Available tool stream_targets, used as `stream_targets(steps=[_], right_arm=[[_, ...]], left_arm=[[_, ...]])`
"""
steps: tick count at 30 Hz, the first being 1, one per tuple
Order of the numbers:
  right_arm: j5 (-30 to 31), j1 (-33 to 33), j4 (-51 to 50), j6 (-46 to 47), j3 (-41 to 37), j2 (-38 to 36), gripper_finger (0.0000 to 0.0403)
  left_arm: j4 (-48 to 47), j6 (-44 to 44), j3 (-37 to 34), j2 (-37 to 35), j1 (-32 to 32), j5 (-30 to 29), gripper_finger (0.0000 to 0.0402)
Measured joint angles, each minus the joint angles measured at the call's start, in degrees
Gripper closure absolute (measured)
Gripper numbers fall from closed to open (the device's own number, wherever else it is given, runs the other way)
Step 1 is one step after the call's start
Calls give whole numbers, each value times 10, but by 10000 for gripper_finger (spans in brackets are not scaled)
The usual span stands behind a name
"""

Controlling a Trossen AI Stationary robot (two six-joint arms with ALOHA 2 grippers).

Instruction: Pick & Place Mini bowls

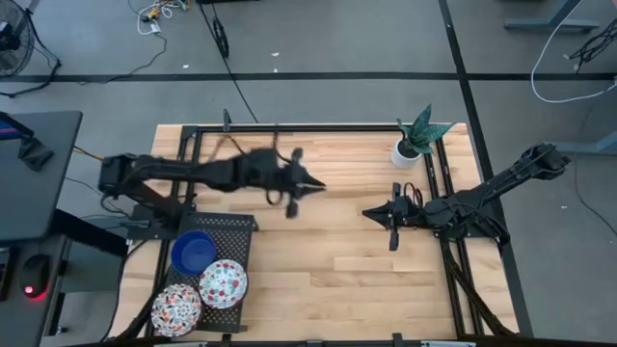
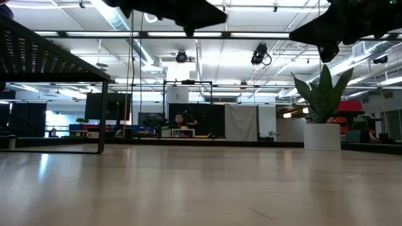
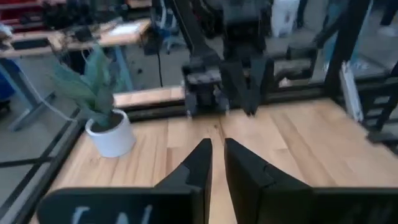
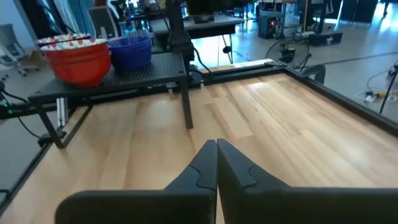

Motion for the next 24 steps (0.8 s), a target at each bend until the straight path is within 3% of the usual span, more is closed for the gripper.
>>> stream_targets(steps=[4, 9, 16, 20, 24], right_arm=[[0, 0, -1, 16, 0, 0, 399], [1, 0, -1, 42, 0, 0, 399], [2, 0, -2, 57, 0, 0, 399], [2, 0, -1, 72, 0, 1, 399], [2, 0, 2, 71, 0, 1, 399]], left_arm=[[-34, -12, -59, -95, 28, 21, 365], [-84, -6, -153, -280, 9, -19, 396], [-142, -65, -255, -512, -12, -42, 385], [-217, -70, -280, -611, -16, -44, 392], [-224, -74, -310, -685, -16, -44, 397]])
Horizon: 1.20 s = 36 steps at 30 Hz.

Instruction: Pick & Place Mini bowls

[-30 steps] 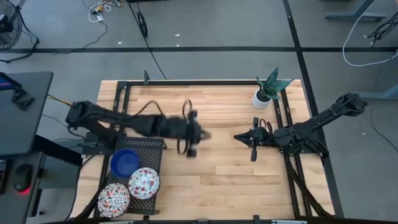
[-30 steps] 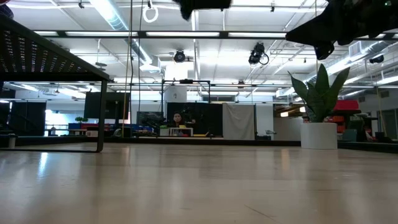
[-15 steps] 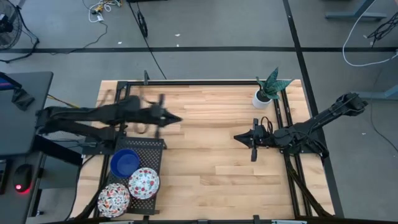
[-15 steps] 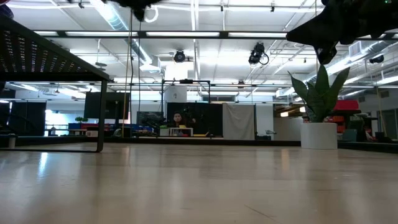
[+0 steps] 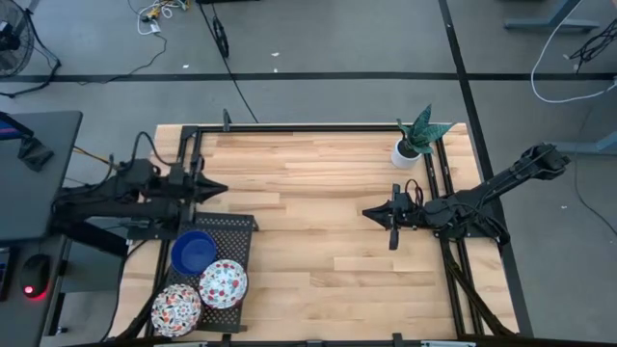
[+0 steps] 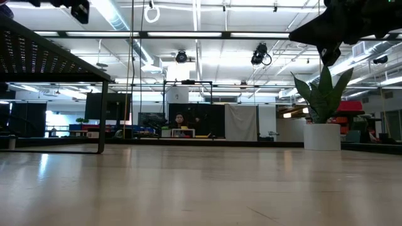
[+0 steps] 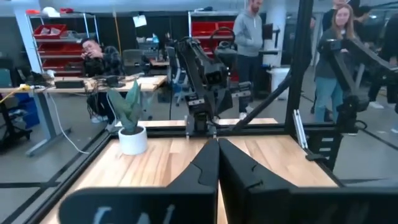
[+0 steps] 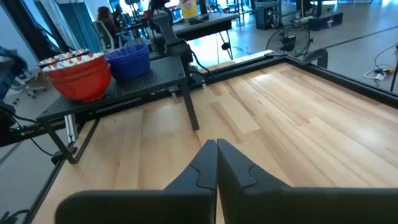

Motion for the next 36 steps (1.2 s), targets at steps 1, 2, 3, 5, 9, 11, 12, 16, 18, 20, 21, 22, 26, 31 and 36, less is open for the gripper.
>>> stream_targets(steps=[1, 2, 3, 5, 9, 11, 12, 16, 18, 20, 21, 22, 26, 31, 36], right_arm=[[0, 0, 1, 0, 0, 0, 399], [0, 0, 2, 1, 0, 0, 399], [0, 0, 1, 3, 0, 0, 399], [0, 0, 0, 14, 0, 0, 399], [0, 0, 0, 18, 0, 0, 399], [-1, 0, -1, 26, 0, 0, 399], [-1, 0, -1, 28, 0, 0, 399], [-1, 0, 0, 30, 0, 0, 399], [-1, 0, -1, 30, 0, 0, 399], [-1, 0, -1, 30, 0, 0, 399], [-1, 0, -1, 30, 0, 0, 399], [-1, 0, 0, 30, 0, 0, 399], [-1, 0, 0, 30, 0, 0, 399], [-1, 0, -1, 29, 0, 0, 399], [0, 0, -5, 28, 0, 0, 399]], left_arm=[[-1, 0, -10, -16, 0, 0, 398], [0, 0, -23, -29, 0, 0, 398], [4, -1, -36, -41, 0, -2, 398], [17, -4, -64, -63, 0, -8, 398], [51, -5, -116, -90, 0, -30, 398], [69, -10, -144, -101, 0, -35, 398], [77, -12, -156, -105, 0, -37, 398], [137, -11, -215, -118, 0, -42, 398], [173, -11, -242, -124, 0, -46, 398], [197, -6, -262, -129, 0, -47, 398], [201, -3, -270, -133, 0, -48, 398], [203, -2, -276, -137, 0, -51, 398], [203, -1, -292, -151, 0, -61, 398], [196, 6, -292, -151, -4, -62, 398], [159, 12, -292, -150, -4, -57, 395]])
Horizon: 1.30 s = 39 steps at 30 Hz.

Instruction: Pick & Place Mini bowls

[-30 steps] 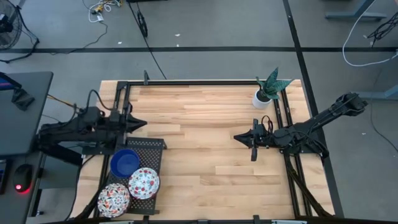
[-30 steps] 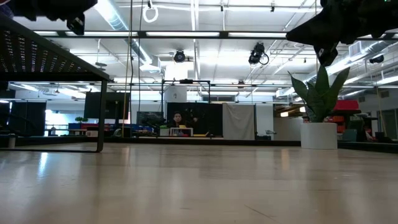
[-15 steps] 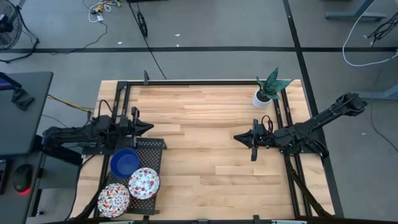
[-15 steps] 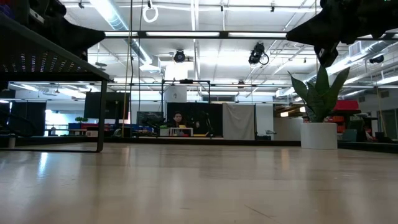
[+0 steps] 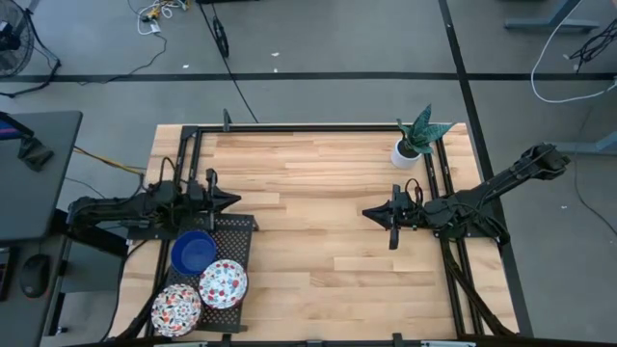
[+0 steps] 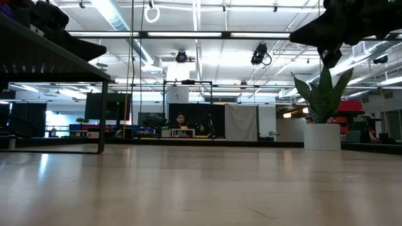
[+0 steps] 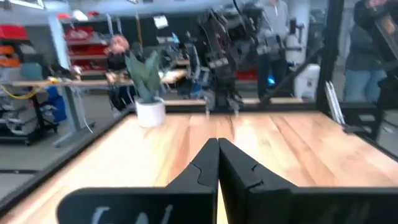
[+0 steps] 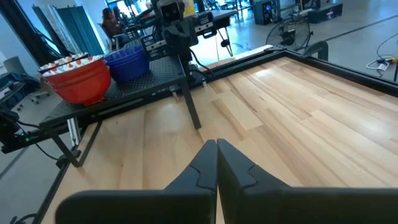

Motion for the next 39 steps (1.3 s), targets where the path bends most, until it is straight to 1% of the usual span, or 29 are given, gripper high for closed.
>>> stream_targets(steps=[4, 6, 13, 21, 27, 28, 30, 33, 34, 36, 38, 39], right_arm=[[0, 0, 0, 0, 0, 0, 399], [0, 0, 0, 0, 0, 0, 399], [-1, 0, 0, 0, 0, 0, 399], [-1, 0, -1, -3, 0, 0, 399], [-2, -1, -3, -5, 0, 0, 399], [-10, -1, -4, -7, 0, 0, 399], [-40, -8, 8, -20, -1, 0, 399], [-93, -36, 83, -44, -1, 0, 399], [-125, -51, 110, -64, -1, -1, 399], [-226, -86, 139, -122, -1, -9, 399], [-331, -130, 139, -162, -1, -38, 400], [-368, -154, 125, -171, -1, -61, 401]], left_arm=[[-28, -1, 0, 0, 0, 31, 394], [-33, -2, 0, 0, 0, 33, 394], [-37, 6, 0, 0, 0, 18, 398], [-34, -2, 0, 0, 0, 3, 383], [-36, -13, 0, 1, 0, -1, 388], [-35, -13, 0, 1, 0, -1, 388], [-32, -12, 0, 1, 0, -4, 388], [-31, -12, 0, 1, 0, -4, 388], [-31, -12, 0, 1, 0, -4, 388], [-29, -13, 0, 1, 0, -4, 388], [-28, -12, 0, 1, 0, -4, 388], [-28, -12, 0, 1, 0, -4, 388]])
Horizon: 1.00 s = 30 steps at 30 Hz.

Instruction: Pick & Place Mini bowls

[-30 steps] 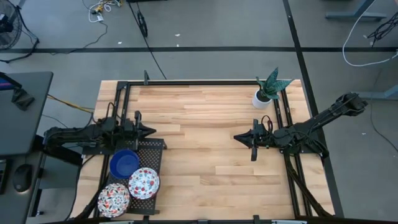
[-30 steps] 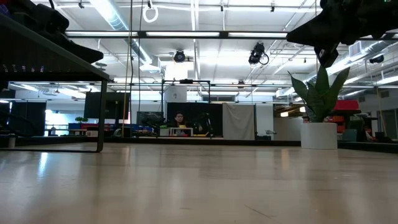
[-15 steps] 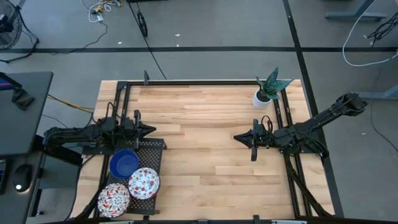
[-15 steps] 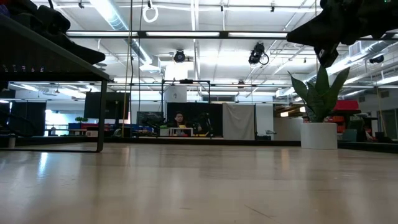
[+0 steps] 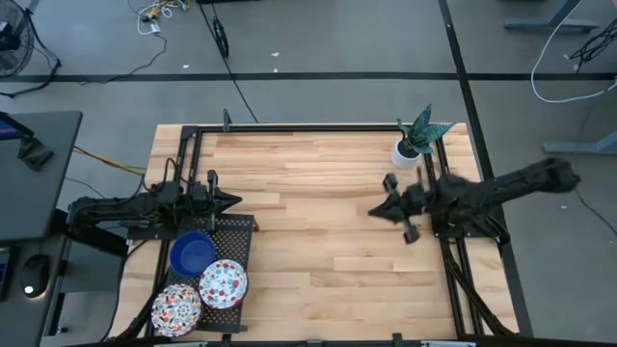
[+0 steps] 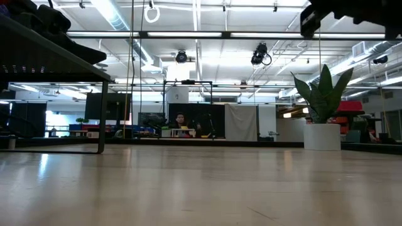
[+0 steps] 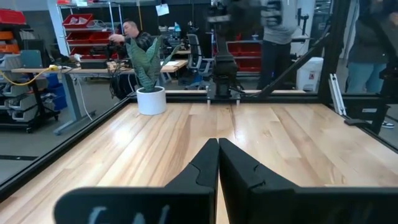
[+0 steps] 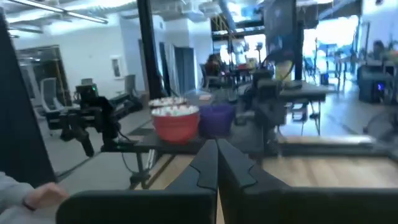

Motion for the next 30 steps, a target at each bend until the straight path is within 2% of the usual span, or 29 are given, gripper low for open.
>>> stream_targets(steps=[2, 5, 9, 15, 23, 30], right_arm=[[-40, -51, -54, -3, 0, -60, 401], [-49, -109, -171, 7, 0, -158, 401], [-52, -141, -301, 18, 0, -258, 402], [-53, -130, -301, 55, -78, -343, 402], [-52, -115, -157, 66, -180, -366, 403], [-13, -112, -208, 51, -181, -366, 403]], left_arm=[[0, 0, 0, 0, 0, 0, 388], [1, 0, 0, 0, 0, 0, 388], [1, 0, 0, 0, 0, 1, 388], [1, 0, 0, 0, 0, 1, 388], [0, 0, 0, 0, 0, 1, 388], [0, 0, 0, 0, 0, 1, 388]])
